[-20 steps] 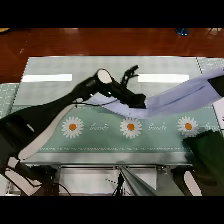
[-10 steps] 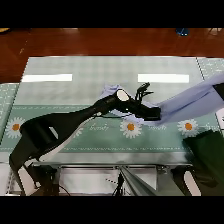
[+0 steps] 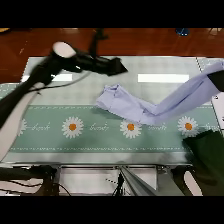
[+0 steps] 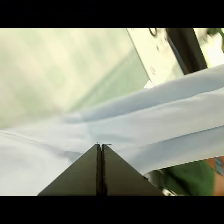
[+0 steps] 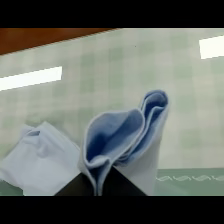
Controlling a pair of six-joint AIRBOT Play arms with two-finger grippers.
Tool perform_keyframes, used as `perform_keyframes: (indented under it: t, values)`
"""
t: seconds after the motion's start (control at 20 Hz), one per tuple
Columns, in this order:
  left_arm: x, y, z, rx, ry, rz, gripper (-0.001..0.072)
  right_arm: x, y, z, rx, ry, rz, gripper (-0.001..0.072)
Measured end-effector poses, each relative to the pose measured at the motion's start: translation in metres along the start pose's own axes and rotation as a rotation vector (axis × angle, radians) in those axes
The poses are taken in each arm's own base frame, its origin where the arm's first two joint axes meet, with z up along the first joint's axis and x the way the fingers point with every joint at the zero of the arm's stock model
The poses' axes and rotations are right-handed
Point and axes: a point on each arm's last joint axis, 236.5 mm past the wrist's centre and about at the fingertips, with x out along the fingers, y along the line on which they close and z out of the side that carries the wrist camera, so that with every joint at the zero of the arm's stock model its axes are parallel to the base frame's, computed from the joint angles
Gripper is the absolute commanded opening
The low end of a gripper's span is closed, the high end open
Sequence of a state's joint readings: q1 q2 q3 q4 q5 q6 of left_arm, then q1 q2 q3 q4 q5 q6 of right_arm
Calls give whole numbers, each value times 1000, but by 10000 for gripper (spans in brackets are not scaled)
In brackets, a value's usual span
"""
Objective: Fold the shirts.
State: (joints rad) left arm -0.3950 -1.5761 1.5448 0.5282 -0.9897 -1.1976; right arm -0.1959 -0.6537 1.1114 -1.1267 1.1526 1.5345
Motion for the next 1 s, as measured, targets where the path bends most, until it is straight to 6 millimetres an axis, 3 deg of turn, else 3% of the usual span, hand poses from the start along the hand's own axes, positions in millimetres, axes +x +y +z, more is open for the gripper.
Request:
perform_keyframes:
  t: [0.2, 0.3, 0.45, 0.6, 0.65, 0.75, 0.8, 0.9, 1.0]
  values:
    - [-105, 19, 47, 52, -153, 137, 19, 54, 28, 1, -21, 48, 104, 33]
    - [-143, 20, 55, 64, -194, 177, 19, 90, 54, -13, -41, 102, 163, 33]
    - [-181, 17, 54, 78, -213, 215, 19, 146, 96, -38, -45, 155, 229, 33]
    - [-197, 6, 42, 93, -182, 216, 19, 199, 134, -72, -38, 192, 269, 37]
    - [-199, 1, 37, 100, -169, 215, 19, 215, 146, -86, -34, 207, 282, 97]
    - [-200, -8, 27, 112, -135, 202, 19, 242, 171, -116, -2, 236, 311, 407]
    - [-199, -12, 23, 116, -118, 195, 19, 252, 182, -128, 18, 241, 323, 506]
    - [-196, -17, 14, 121, -86, 184, 19, 265, 198, -146, 48, 245, 342, 524]
    - [-191, -16, 5, 122, -52, 188, 20, 267, 203, -142, 67, 217, 351, 537]
